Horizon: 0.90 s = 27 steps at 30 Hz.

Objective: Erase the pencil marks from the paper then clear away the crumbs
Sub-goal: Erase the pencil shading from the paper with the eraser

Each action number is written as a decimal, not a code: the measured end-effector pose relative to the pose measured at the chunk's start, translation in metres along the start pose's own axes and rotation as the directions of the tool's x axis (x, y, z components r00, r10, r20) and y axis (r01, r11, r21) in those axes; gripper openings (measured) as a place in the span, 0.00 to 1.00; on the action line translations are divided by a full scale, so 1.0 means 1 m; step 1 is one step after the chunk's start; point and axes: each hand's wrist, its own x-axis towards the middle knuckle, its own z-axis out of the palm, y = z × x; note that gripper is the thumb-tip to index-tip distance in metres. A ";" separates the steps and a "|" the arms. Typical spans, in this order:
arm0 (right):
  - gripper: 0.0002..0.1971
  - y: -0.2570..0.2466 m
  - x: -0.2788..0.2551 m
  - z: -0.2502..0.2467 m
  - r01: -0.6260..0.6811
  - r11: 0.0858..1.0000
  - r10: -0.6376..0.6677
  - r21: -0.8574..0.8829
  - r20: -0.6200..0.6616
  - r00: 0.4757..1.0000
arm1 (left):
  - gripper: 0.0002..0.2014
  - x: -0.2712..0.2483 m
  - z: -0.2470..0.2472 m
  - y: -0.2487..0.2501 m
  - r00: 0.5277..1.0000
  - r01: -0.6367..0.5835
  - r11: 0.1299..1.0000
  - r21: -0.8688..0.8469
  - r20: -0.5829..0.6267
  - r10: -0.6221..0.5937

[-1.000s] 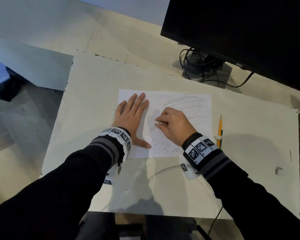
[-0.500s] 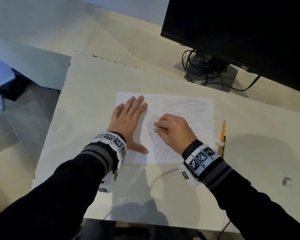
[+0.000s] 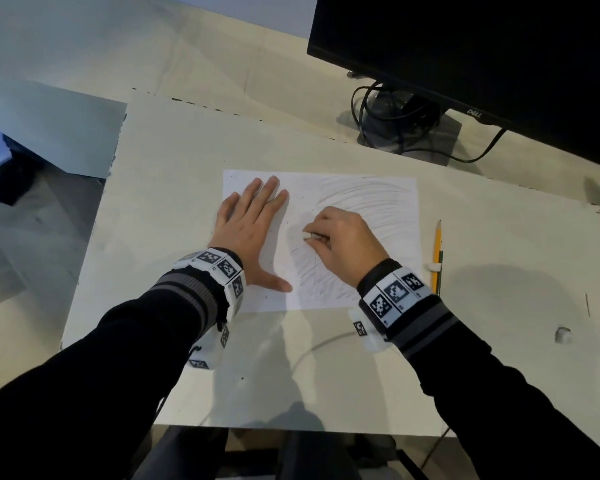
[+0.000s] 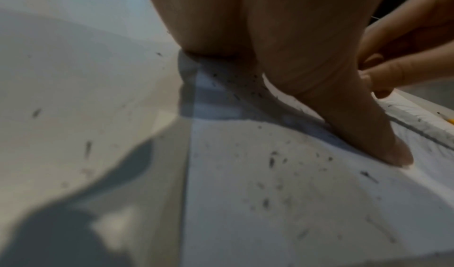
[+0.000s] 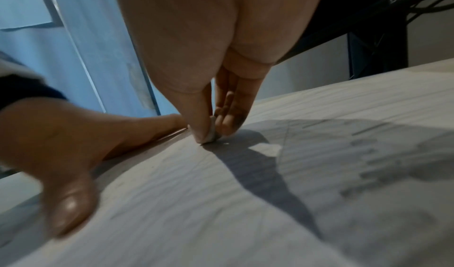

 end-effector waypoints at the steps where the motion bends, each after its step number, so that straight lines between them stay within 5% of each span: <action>1: 0.05 0.002 0.003 -0.001 -0.011 1.000 0.011 -0.002 -0.030 0.999 | 0.77 -0.001 0.000 -0.001 1.000 -0.005 1.000 -0.009 -0.004 0.005; 7: 0.07 -0.005 -0.022 0.009 -0.022 0.996 0.021 0.086 0.010 1.000 | 0.70 -0.001 0.005 -0.003 0.999 -0.027 1.000 0.009 -0.024 0.027; 11: 0.06 0.005 -0.001 0.001 -0.033 0.999 0.035 0.020 -0.124 0.992 | 0.69 -0.002 0.005 -0.003 0.999 -0.040 0.999 0.016 -0.021 0.040; 16: 0.05 -0.002 -0.017 0.007 0.085 0.996 -0.085 -0.020 0.038 0.996 | 0.70 -0.001 0.006 -0.003 0.999 -0.037 0.998 0.041 -0.015 0.038; 21: 0.05 0.004 -0.002 0.004 -0.005 1.000 0.002 -0.030 -0.087 0.996 | 0.71 -0.001 0.002 -0.001 1.000 -0.023 0.999 0.035 0.011 0.023; 27: 0.06 0.001 -0.023 0.009 0.024 1.000 -0.024 -0.003 0.008 1.000 | 0.70 -0.001 0.003 -0.001 1.000 -0.027 0.999 0.020 -0.014 0.027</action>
